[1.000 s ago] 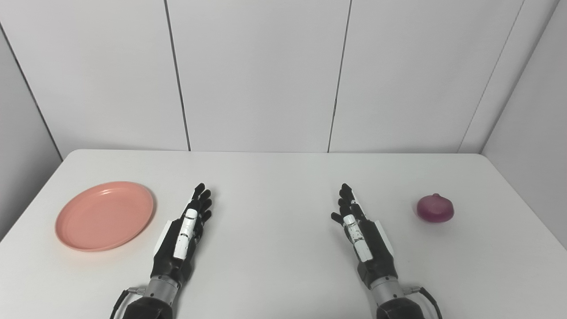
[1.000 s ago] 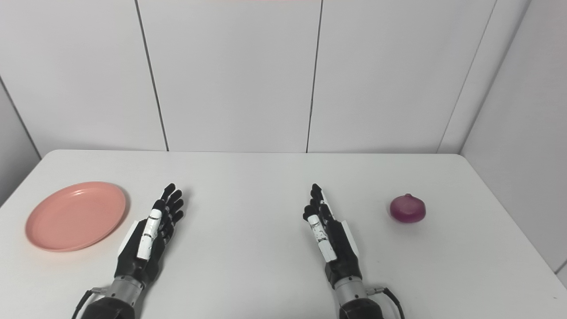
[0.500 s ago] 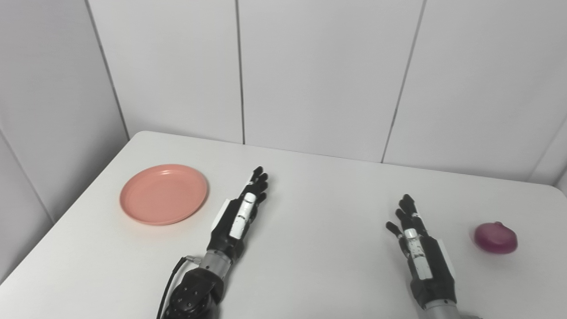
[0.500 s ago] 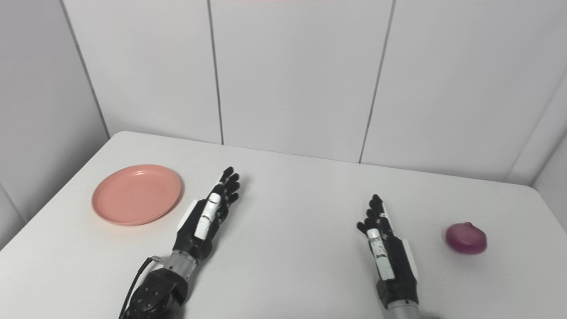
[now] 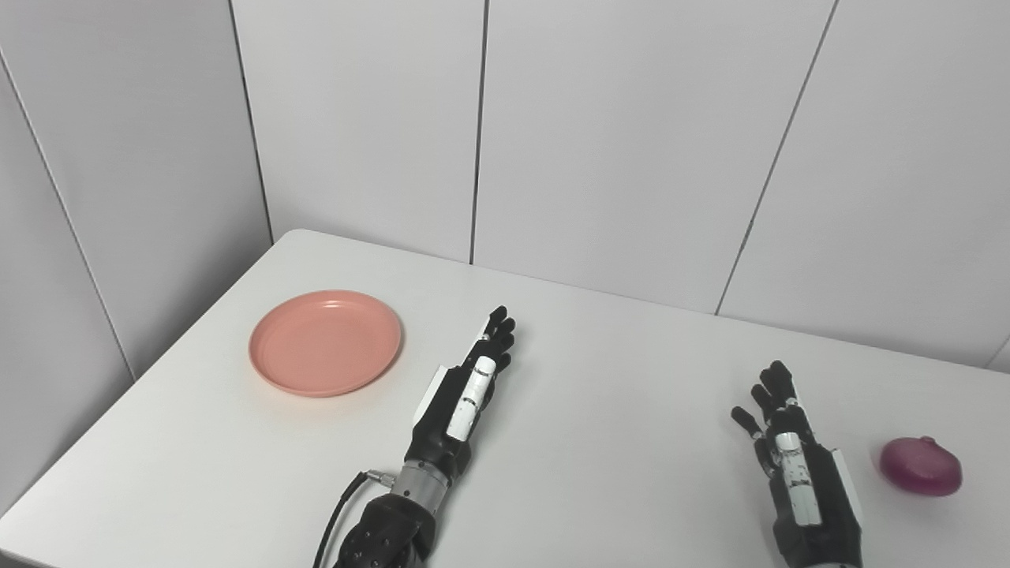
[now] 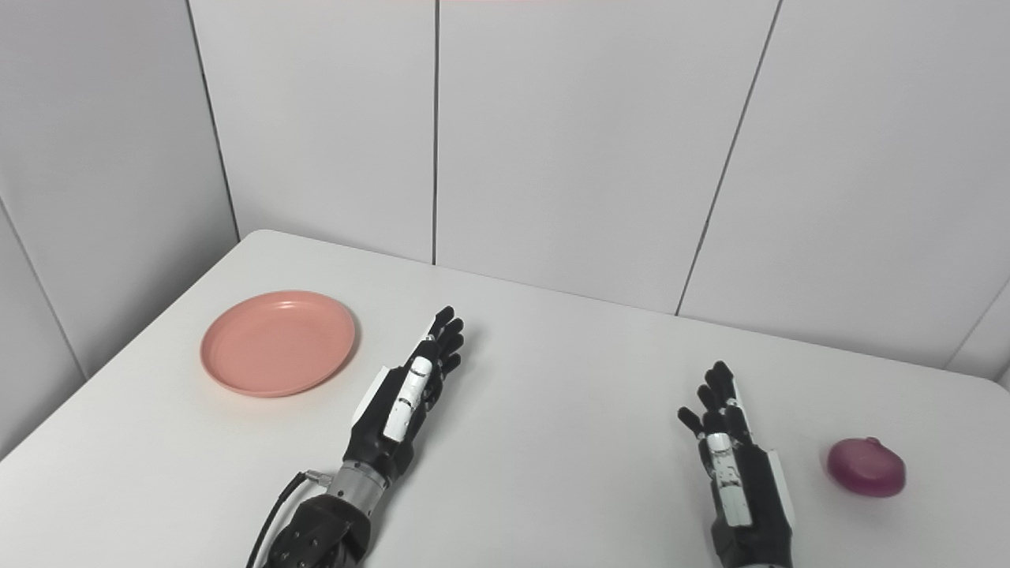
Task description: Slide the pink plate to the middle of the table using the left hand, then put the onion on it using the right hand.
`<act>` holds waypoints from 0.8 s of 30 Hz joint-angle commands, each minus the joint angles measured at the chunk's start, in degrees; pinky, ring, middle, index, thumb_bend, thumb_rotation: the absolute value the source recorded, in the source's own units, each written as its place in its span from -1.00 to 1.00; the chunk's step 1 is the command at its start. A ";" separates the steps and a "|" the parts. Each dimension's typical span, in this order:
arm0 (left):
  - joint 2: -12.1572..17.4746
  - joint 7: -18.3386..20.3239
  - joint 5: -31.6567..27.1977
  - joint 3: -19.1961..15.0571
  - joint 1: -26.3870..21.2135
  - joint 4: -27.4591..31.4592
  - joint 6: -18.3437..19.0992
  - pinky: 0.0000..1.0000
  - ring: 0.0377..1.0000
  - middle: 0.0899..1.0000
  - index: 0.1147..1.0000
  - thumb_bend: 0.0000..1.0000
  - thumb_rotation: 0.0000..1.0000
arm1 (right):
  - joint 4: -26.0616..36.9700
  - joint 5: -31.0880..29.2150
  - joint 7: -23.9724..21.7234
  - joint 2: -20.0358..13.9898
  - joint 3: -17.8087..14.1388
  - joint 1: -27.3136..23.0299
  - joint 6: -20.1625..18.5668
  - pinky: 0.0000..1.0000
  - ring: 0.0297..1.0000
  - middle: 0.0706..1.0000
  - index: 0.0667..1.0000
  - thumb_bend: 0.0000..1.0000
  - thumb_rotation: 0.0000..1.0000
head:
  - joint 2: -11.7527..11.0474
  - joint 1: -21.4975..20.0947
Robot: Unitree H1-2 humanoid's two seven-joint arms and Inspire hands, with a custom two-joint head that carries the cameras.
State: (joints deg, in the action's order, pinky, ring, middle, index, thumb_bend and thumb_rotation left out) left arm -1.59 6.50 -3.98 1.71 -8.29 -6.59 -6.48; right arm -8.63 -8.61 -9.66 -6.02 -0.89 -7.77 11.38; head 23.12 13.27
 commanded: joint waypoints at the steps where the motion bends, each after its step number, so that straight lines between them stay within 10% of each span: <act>1: 2.26 0.16 -0.93 -1.35 -2.66 4.73 2.04 1.00 1.00 1.00 1.00 0.13 1.00 | -3.78 -0.25 -1.13 -1.46 -0.56 2.95 2.15 1.00 1.00 1.00 1.00 0.10 0.75 | 0.04 0.06; 7: 6.26 -0.66 -2.07 -4.91 -5.70 10.84 9.17 1.00 1.00 1.00 1.00 0.15 1.00 | -2.85 -0.98 -1.60 -1.86 -0.88 3.39 1.71 1.00 1.00 1.00 1.00 0.04 0.73 | 0.84 1.15; 24: 19.59 -2.70 -1.66 -13.21 -17.18 -1.54 7.95 1.00 1.00 1.00 1.00 0.17 1.00 | -4.29 -1.81 -2.29 -2.62 -0.87 3.09 2.42 1.00 1.00 1.00 1.00 0.08 0.71 | 1.56 3.47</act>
State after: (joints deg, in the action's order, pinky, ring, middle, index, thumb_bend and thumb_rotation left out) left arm 16.79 4.28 -5.78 -11.16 -21.86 -7.76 3.34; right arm -9.24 -10.36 -11.21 -7.93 -1.14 -7.75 11.51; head 24.61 16.70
